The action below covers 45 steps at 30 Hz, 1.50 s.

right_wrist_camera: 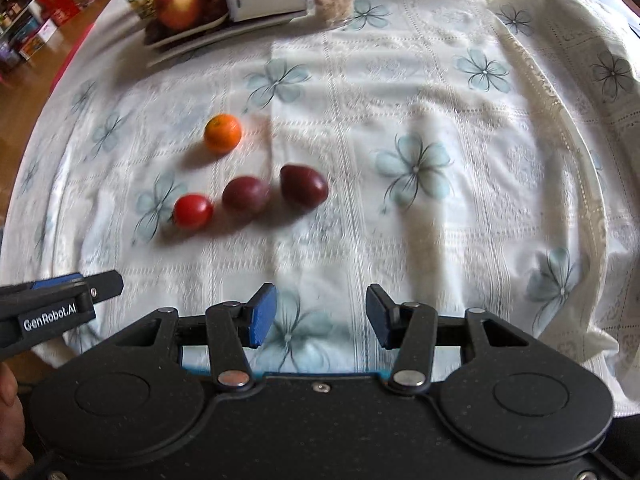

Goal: Organize fruits
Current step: 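Lift both open tools out of the tray toward the remaining fruit, then grasp a red tomato with the left tool while the right tool grasps a dark red plum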

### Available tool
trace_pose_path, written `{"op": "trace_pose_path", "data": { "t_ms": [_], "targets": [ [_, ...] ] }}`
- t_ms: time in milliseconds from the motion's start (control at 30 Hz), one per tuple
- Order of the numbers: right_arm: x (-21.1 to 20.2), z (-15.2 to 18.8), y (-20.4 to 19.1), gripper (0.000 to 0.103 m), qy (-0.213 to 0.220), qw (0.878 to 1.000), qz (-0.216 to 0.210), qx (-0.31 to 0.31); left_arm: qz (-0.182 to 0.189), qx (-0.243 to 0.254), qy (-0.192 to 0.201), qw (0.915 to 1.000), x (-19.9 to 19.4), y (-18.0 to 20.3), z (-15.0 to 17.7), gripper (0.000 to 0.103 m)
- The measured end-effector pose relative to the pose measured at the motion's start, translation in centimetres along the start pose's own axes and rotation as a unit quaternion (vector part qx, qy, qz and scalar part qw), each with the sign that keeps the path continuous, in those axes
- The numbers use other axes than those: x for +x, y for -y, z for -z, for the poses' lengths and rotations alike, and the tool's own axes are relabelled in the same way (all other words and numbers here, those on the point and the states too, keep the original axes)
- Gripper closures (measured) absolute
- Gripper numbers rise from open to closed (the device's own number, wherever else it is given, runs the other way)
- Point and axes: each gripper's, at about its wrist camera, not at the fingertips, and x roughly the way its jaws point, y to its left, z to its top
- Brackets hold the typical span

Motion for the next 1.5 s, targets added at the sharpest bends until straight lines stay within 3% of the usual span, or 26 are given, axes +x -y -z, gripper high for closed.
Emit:
{"op": "trace_pose_path", "data": {
  "t_ms": [400,633,833,1033,1167,1500],
  "targets": [
    [2.8,-3.9,0.5,0.047,-0.016,0.999,0.021,0.02,-0.015,0.009,-0.004,0.9998,3.8,0.3,-3.1,0.065],
    [3.6,-5.8,0.6,0.047,0.001,0.999,0.032,0.035,-0.013,-0.011,-0.012,0.9998,5.4,-0.5,-4.0,0.065],
    [4.4,-6.5,0.0,0.047,0.011,0.998,0.04,0.043,-0.023,-0.008,-0.003,0.9997,5.4,-0.6,-4.0,0.065],
    [5.3,-7.0,-1.6,0.047,-0.004,0.999,0.03,0.032,-0.005,-0.018,-0.007,0.9998,4.9,-0.9,-4.1,0.065],
    [6.0,-7.2,-2.1,0.047,0.0,0.998,0.055,0.027,-0.005,-0.02,-0.007,0.9998,4.8,-1.1,-3.9,0.065],
    [6.6,-7.5,-1.2,0.048,-0.012,0.998,0.028,0.054,-0.011,-0.017,-0.011,0.9997,5.3,-0.7,-4.0,0.065]
  ]
}}
